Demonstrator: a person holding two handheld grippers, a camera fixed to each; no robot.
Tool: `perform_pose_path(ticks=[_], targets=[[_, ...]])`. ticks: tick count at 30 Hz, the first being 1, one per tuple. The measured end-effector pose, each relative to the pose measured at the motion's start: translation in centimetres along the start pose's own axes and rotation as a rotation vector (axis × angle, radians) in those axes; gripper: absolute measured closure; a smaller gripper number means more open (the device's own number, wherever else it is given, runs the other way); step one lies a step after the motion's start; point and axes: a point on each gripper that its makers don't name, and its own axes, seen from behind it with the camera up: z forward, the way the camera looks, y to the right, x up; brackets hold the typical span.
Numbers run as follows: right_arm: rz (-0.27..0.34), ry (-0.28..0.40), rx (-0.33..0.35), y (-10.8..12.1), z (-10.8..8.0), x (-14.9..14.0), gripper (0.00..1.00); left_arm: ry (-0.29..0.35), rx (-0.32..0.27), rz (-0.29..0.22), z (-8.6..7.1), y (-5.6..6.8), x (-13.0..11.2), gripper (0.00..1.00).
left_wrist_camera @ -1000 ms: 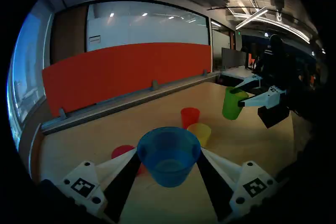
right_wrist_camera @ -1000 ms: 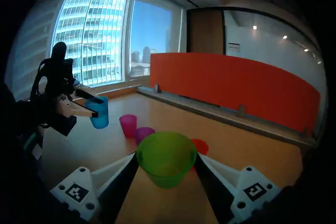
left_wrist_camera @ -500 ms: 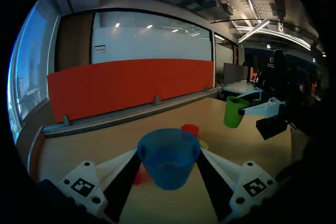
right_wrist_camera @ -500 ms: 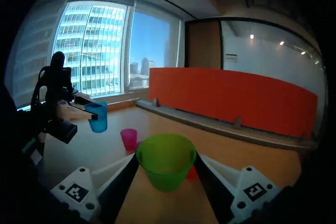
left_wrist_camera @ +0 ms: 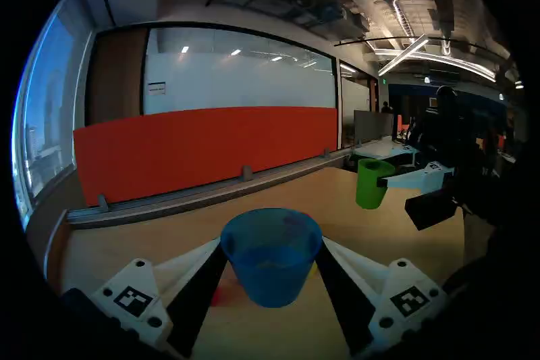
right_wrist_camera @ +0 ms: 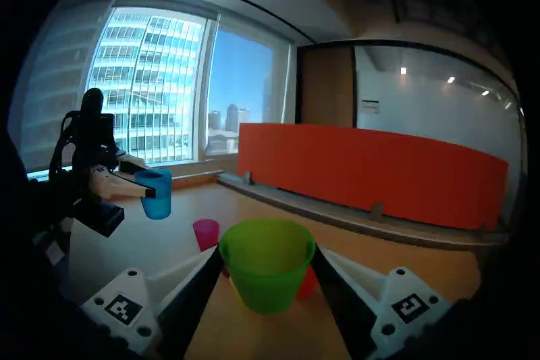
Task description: Pour water
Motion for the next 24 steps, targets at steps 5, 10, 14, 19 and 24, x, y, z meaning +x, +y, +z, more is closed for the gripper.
perform_pose_path(ticks=[5,10,14,19,24], targets=[[0.004,0.011,-0.002,0.0,0.0,0.3,0.07,0.029,0.004,-0.003,-0.1,0.1,0.8,0.14],[0.008,0.014,0.002,-0.1,0.0,0.4,0.07,0.048,-0.002,-0.008,-0.2,0.4,1.3,0.14],[0.004,0.015,0.003,-0.1,-0.1,0.5,0.07,0.059,0.002,0.005,-0.4,0.3,1.6,0.14],[0.003,0.02,0.011,-0.4,-0.1,0.7,0.07,0.068,0.009,0.025,-0.5,0.3,1.9,0.14],[0.002,0.027,0.021,-0.6,-0.1,0.9,0.07,0.083,0.01,0.046,-0.3,0.3,2.2,0.14]])
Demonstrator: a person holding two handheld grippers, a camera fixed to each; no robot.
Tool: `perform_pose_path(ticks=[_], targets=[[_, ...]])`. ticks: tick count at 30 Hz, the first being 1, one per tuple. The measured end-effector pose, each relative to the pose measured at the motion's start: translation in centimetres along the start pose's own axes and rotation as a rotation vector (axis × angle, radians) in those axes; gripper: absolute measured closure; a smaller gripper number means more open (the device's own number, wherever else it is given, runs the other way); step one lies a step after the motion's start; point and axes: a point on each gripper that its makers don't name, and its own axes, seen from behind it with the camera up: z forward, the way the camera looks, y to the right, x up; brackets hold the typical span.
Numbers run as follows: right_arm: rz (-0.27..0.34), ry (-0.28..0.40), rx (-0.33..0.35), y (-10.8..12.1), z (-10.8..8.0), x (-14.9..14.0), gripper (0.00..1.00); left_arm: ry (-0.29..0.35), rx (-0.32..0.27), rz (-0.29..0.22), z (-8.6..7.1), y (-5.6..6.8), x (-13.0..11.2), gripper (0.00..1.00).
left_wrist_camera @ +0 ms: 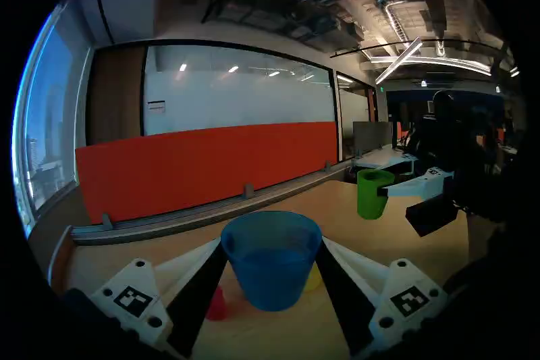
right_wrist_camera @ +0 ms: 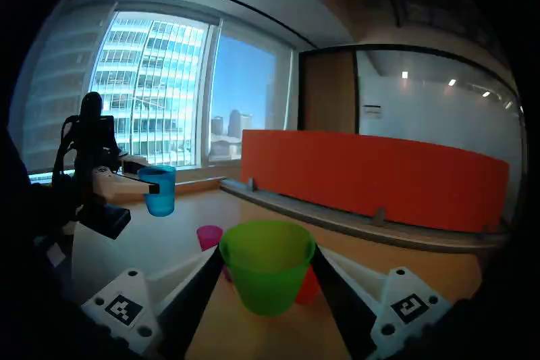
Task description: Pour water
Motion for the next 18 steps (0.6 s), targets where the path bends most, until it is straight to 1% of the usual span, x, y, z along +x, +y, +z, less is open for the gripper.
perform_pose_path(ticks=[11,18], targets=[[-0.017,0.005,0.034,-1.3,0.5,-0.2,0.08,0.029,0.005,0.055,0.7,-0.1,0.9,0.14],[-0.008,0.008,0.068,-2.4,1.1,-0.3,0.08,0.035,0.01,0.096,1.0,-0.3,1.6,0.14]])
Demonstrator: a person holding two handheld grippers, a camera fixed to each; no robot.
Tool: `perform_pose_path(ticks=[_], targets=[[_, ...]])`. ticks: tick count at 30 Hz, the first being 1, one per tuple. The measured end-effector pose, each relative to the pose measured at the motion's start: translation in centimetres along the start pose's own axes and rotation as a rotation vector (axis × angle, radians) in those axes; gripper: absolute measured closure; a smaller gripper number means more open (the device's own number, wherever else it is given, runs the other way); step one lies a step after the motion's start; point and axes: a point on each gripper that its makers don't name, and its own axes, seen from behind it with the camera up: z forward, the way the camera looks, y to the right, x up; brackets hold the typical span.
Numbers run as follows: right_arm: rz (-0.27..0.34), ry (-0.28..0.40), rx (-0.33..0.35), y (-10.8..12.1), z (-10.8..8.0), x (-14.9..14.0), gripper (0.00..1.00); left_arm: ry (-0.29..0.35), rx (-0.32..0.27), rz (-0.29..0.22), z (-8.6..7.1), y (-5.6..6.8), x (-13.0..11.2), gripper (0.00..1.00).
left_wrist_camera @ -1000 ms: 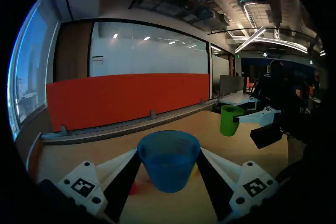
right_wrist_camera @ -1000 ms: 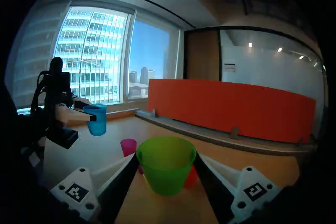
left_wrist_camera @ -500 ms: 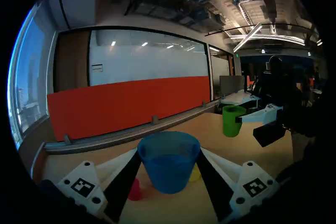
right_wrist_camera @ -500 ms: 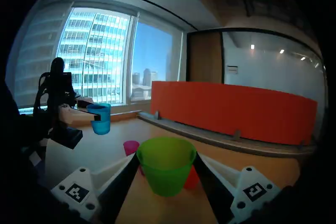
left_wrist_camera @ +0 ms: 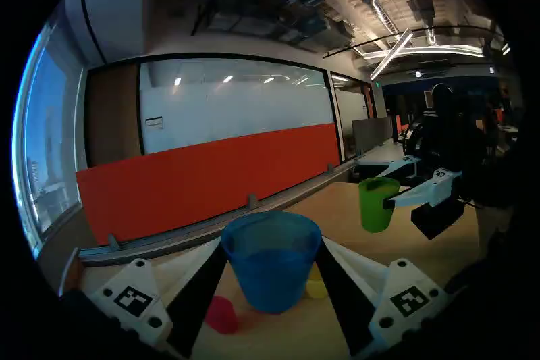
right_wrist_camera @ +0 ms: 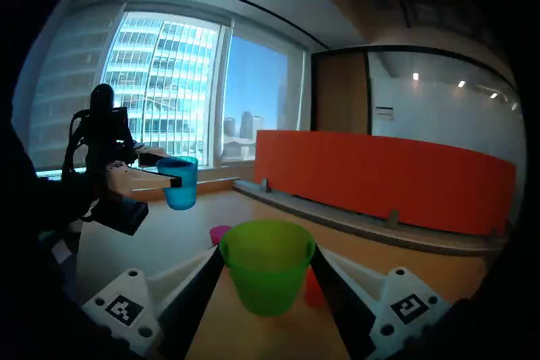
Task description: Pour water
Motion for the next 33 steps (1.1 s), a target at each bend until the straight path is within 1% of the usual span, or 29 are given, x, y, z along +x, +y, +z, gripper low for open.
perform_pose_path(ticks=[6,23,33], targets=[[0.008,0.003,0.026,-1.0,0.7,-0.1,0.08,0.005,0.006,0.057,0.3,0.1,0.8,0.14],[0.021,0.001,0.11,-4.3,2.5,-0.9,0.08,0.015,0.018,0.201,1.3,1.2,3.2,0.14],[0.025,-0.013,0.16,-6.3,3.6,-1.6,0.08,0.03,0.029,0.285,1.3,1.1,4.6,0.14]])
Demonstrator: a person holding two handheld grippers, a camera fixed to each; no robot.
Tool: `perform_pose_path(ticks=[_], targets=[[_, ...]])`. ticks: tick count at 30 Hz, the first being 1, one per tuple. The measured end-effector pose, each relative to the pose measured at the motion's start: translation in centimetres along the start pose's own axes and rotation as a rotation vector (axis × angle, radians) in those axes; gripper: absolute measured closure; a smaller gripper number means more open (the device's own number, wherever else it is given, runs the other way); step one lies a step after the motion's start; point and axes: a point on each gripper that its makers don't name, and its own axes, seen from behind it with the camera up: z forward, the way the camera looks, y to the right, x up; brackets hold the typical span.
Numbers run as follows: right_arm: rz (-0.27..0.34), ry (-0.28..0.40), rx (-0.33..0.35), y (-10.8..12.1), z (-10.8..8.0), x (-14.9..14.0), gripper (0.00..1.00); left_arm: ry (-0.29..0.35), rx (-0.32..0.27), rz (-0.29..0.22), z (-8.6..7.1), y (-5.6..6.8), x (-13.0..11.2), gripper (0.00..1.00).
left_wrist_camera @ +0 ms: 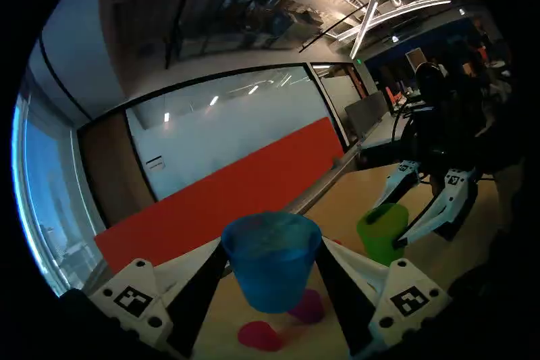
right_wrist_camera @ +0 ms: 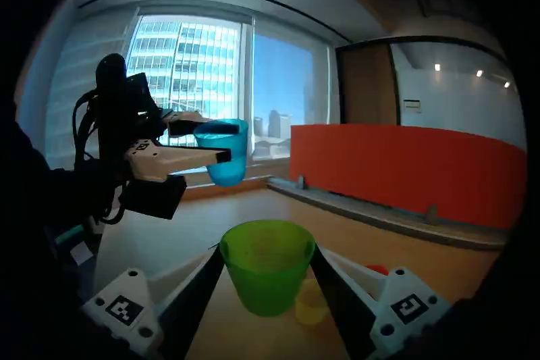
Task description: Pour water
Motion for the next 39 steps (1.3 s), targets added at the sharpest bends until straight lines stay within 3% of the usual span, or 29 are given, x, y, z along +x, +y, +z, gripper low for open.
perform_pose_path(ticks=[20,39], targets=[[0.001,-0.019,0.077,-3.1,2.0,-0.9,0.08,0.007,0.026,0.167,-0.1,-1.0,1.8,0.14],[0.0,-0.02,0.119,-4.9,3.2,-0.9,0.08,0.025,0.037,0.326,0.0,-0.9,3.6,0.14]])
